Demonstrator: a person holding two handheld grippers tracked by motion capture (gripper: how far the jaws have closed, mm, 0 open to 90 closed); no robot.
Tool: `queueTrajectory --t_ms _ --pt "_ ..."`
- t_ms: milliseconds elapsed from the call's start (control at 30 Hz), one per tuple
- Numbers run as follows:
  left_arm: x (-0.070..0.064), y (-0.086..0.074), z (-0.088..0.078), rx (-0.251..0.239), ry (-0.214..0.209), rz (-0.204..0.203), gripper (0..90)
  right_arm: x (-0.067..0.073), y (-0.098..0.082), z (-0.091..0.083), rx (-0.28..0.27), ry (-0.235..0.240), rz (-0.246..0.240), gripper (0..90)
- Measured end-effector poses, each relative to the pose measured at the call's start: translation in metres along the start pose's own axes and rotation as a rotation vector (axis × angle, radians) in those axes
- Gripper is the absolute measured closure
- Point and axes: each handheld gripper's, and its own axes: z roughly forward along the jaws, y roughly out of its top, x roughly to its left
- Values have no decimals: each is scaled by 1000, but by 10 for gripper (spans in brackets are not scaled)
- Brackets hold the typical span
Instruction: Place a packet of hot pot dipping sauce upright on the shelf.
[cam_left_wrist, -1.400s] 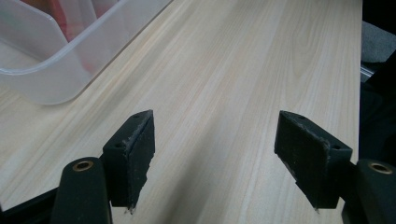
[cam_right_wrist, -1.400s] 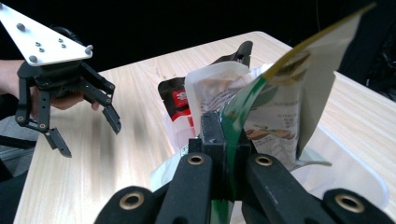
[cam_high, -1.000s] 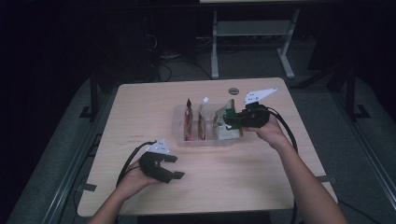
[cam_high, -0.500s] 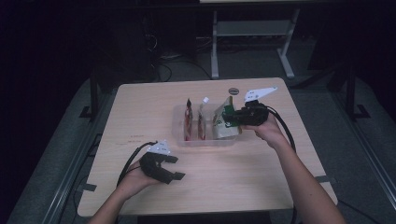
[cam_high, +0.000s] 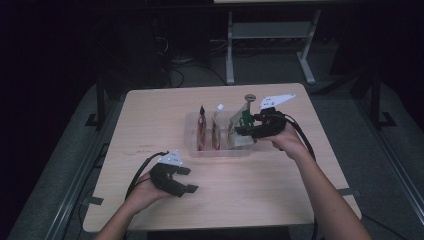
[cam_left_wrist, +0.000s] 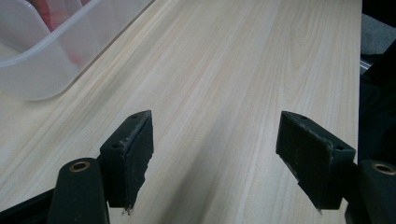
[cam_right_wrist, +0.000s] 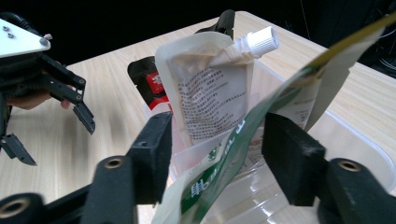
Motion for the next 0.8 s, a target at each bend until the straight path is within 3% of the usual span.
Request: queueTrajectory --t_ms 167,233,333,500,567,667,800 --pt "0 0 0 -2 0 -1 270 1 -1 -9 -3 -13 22 357" --pt "0 0 0 0 0 -1 270 1 -2 -14 2 -17 25 385" --pt "0 1 1 1 0 8 270 2 -2 -19 6 -52 15 597" --pt "-1 1 1 -1 -3 -4 270 -2 2 -20 -33 -76 10 888" --pt "-1 1 1 -1 -2 2 270 -5 2 -16 -35 -52 19 897" --pt "1 -1 0 1 -1 -6 271 -7 1 -3 -6 -73 8 898" --pt "2 -1 -1 -4 1 -10 271 -10 3 5 -19 -85 31 863"
